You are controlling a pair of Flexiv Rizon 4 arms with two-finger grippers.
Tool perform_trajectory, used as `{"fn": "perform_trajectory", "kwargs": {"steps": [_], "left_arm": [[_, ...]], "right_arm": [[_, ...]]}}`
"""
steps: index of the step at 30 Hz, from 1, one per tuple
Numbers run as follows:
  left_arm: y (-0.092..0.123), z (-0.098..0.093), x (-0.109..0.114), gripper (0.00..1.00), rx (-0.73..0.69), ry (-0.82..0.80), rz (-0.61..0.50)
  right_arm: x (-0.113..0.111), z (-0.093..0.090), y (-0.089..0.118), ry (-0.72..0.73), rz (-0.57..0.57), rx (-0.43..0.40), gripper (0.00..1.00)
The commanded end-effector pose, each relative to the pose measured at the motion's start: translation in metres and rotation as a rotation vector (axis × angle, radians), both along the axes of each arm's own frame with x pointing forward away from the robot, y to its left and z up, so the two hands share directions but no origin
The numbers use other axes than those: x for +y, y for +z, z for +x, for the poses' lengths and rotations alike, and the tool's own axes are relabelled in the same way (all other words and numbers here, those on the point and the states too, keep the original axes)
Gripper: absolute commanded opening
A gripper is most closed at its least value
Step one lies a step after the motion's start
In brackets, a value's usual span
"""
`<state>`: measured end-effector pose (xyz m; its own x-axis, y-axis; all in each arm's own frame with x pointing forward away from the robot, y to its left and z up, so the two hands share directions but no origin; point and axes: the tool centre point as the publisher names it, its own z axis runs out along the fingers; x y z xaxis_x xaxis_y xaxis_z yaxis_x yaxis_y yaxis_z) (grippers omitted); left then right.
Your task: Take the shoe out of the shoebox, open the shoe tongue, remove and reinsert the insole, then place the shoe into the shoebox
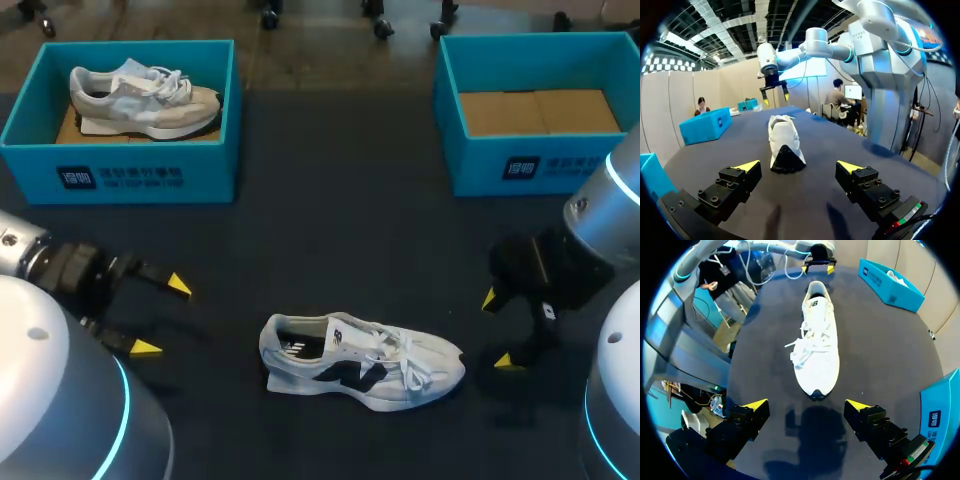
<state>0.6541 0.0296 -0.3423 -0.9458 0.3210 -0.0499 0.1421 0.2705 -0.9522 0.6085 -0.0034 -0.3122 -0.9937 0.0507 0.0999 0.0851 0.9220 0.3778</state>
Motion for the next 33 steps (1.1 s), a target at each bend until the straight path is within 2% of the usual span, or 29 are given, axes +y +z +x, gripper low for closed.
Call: {"fn": "perform_trajectory", "kwargs": {"steps": [1,4,11,22,26,33], "left_arm": [[-0.010,0.000,-0.008,1.00,0.064,0.047,-0.002],[-0.015,0.000,-0.009,1.00,0.122,0.091,0.000],[-0.020,-0.012,-0.011,1.00,0.125,0.166,-0.014],[-0.020,-0.012,-0.011,1.00,0.125,0.166,-0.014],[-0.038,-0.009,-0.020,1.00,0.173,0.229,-0.014],[-0.047,-0.019,-0.046,1.00,0.178,0.238,-0.031]], "right_arm": [[0.000,0.000,-0.001,0.001,0.000,-0.001,1.00],[0.000,0.000,-0.001,0.001,0.000,-0.001,1.00],[0.000,0.000,-0.001,0.001,0.000,-0.001,1.00],[0.000,0.000,-0.001,0.001,0.000,-0.001,1.00],[0.000,0.000,-0.001,0.001,0.000,-0.001,1.00],[0.000,0.000,-0.001,0.001,0.000,-0.001,1.00]]}}
